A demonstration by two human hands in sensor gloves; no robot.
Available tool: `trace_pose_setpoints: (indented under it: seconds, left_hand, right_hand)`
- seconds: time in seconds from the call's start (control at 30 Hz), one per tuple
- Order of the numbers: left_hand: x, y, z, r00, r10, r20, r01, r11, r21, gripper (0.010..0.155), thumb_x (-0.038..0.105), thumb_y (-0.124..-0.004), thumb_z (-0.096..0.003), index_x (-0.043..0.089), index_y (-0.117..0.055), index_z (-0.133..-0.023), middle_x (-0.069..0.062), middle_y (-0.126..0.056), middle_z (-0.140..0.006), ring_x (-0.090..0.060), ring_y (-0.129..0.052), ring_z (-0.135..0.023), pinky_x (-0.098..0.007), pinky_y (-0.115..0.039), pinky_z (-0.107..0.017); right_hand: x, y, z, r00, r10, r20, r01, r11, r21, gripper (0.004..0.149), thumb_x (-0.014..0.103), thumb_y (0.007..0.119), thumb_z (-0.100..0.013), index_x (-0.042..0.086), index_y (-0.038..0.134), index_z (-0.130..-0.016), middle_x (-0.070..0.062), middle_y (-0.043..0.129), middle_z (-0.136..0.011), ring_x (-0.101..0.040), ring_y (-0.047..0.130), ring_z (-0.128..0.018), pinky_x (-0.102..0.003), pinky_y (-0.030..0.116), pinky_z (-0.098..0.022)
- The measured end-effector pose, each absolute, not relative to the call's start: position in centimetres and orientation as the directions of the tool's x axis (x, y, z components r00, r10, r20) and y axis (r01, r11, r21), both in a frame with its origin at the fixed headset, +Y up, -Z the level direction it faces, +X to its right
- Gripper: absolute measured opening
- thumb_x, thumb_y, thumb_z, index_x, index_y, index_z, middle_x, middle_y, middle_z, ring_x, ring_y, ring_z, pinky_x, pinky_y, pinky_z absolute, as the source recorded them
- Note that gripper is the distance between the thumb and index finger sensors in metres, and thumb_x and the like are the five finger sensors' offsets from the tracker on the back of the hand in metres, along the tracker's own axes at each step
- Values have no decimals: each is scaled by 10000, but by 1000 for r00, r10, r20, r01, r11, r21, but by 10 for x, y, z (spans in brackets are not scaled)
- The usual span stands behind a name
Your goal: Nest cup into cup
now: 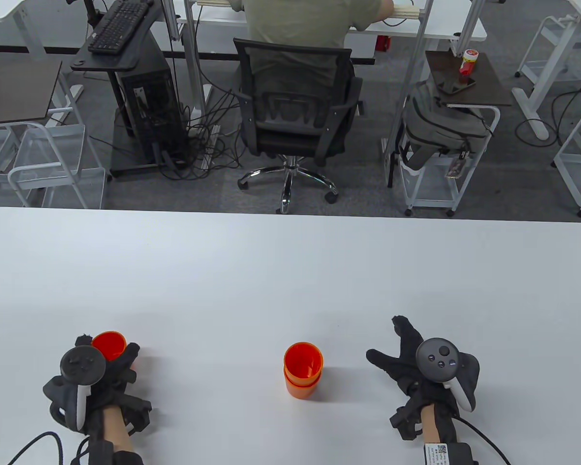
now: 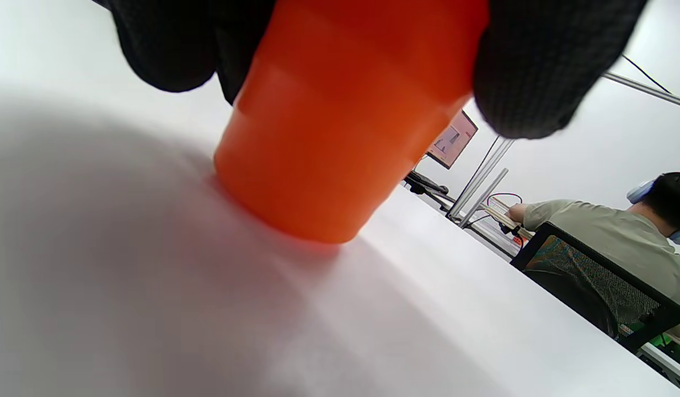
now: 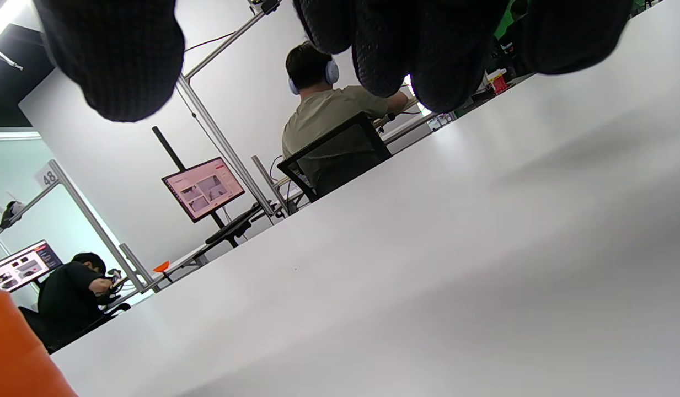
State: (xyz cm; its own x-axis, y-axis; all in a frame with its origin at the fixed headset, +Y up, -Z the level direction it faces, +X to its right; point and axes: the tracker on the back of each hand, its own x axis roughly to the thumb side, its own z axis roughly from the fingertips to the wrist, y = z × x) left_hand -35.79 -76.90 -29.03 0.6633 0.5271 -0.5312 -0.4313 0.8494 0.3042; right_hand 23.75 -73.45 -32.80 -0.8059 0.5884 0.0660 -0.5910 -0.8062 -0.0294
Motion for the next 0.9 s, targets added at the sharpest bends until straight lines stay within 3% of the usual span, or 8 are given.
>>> trace_pose_setpoints:
  seconds: [0.2,0.43,0.7,0.9]
  left_hand:
    - [-335,-738,-296,719,563,-408,-430,821,375,1060,668,-849,-426,-4,-428,-1130,-200,-685,-1117,-368,-848,-949,-532,-781,-667]
    - [-275,-690,-300,821,546,-168,-448,798,404,1067,712,-850,-394,13,-500,-1121,-172,-763,-1077,-337,-909,-893,-490,-820,-628]
    - [-190,-652,-295,836,532,137,-547,784,292,1067,717,-847,-398,11,-511,-1125,-174,-777,-1075,-338,-921,-884,-496,-822,-626]
    - [-131,-650,-288,821,487,299,-550,814,184,1064,721,-830,-411,5,-505,-1127,-180,-781,-1073,-337,-929,-879,-495,-825,-625]
  right_hand:
    - [236,-735,-329,-806,587,74,-591,-806,-35,972,587,826,-479,25,391,-1141,-264,567,-1118,-534,666,-978,-766,559,-631]
    - [231,-734,-328,-813,575,90,-580,-814,-32,969,587,826,-479,25,395,-1140,-264,568,-1117,-532,666,-978,-765,559,-632]
    - [228,-734,-327,-821,561,100,-567,-823,-35,964,591,819,-482,26,398,-1140,-266,568,-1117,-535,666,-976,-765,560,-631]
    - [227,-733,-326,-828,551,102,-557,-830,-36,961,590,817,-484,25,400,-1139,-267,570,-1116,-535,667,-975,-765,561,-630]
